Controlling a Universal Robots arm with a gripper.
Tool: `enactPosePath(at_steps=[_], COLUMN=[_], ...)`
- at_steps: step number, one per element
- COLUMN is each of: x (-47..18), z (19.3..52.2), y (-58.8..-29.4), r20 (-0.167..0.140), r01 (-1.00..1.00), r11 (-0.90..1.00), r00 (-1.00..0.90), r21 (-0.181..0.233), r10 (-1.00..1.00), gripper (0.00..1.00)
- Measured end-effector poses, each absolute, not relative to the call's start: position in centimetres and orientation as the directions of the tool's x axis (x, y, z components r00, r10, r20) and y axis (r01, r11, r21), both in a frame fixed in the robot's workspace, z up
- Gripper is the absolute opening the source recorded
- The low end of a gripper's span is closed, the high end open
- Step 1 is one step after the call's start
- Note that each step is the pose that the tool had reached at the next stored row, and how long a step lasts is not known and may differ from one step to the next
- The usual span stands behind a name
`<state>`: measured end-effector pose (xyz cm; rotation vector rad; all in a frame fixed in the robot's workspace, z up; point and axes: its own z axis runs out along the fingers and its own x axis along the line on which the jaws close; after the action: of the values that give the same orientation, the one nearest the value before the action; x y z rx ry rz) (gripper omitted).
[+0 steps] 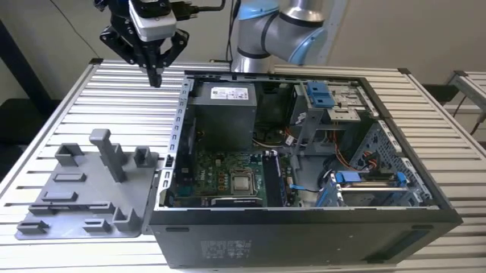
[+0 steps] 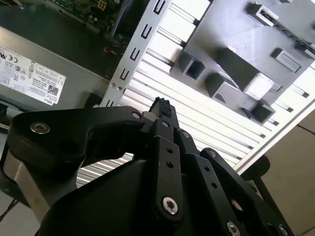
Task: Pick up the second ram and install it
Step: 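Reach for the second ram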
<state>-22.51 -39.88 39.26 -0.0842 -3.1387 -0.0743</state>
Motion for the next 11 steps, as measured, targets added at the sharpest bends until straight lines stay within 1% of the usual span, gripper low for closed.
enactPosePath(at_steps=[11], x=[-24.8], z=[39.3], y=[-39.9], r20=[0.002], r01=[0.049], r11=[0.998], r00=[-0.999], r21=[0.047], r10=[0.049], gripper=[0.11])
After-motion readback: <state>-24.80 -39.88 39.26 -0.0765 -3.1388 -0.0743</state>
